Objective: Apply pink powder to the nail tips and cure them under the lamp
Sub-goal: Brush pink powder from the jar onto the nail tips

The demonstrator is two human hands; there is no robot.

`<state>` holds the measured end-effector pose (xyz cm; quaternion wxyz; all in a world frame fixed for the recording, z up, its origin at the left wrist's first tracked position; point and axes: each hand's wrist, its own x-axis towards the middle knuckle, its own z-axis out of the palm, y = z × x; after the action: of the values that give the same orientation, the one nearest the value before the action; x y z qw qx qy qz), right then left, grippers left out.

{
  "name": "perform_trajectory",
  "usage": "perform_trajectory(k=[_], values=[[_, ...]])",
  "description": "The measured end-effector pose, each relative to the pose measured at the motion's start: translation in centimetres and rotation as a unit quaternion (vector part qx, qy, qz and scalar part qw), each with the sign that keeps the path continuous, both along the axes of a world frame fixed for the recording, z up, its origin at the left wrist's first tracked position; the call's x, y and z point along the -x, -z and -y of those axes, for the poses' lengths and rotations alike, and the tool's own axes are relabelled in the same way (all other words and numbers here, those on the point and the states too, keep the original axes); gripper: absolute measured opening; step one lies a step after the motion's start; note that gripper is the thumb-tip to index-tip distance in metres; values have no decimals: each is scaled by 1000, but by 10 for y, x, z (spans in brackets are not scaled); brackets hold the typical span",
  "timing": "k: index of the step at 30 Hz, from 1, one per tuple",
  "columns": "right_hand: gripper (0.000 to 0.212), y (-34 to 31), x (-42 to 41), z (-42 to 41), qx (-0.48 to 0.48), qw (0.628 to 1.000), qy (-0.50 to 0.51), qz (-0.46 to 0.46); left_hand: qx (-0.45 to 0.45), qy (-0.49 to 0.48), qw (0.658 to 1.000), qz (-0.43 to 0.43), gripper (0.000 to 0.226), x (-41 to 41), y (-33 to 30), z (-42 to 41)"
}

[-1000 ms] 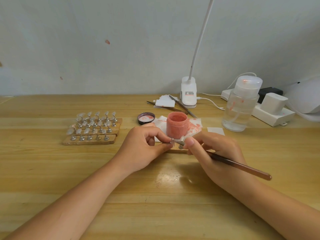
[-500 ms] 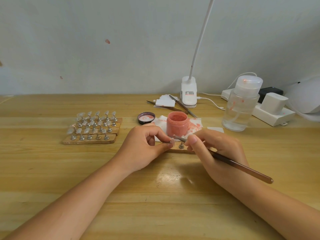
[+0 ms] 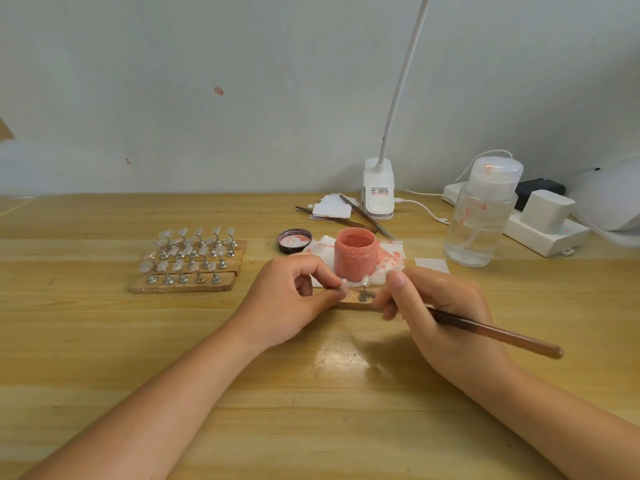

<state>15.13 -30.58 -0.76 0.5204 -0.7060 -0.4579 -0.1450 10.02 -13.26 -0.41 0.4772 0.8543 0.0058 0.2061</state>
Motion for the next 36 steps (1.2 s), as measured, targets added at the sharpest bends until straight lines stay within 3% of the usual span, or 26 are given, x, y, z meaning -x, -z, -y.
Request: perform_trajectory(k=[3,7,10,22,27,30,36], values=[[34,-2,0,-2,16,1000,8,2,-2,3,1000,4,26,0,-1,0],[42,1,0,0,12,999,-30,-17,-5,12,1000,6,28,1,-2,1],[38,-1,-1,-2,13,1000,9,6,-6,8,1000,8,27,2,-1,1],[39,-1,1,0,35,998,-40,-37,-5,9,1000,8,28,2,0,0],[31,-3,0,-2,22,1000,-1,-6,-4,5,1000,2,23,1,1,0],[39,-1,2,0,39,998,-42,-23,1,9,1000,2,20,1,0,-1],[42,-1,-1,1,-15,1000,-11,-14,19,24,1000,2,23,1,0,-3]])
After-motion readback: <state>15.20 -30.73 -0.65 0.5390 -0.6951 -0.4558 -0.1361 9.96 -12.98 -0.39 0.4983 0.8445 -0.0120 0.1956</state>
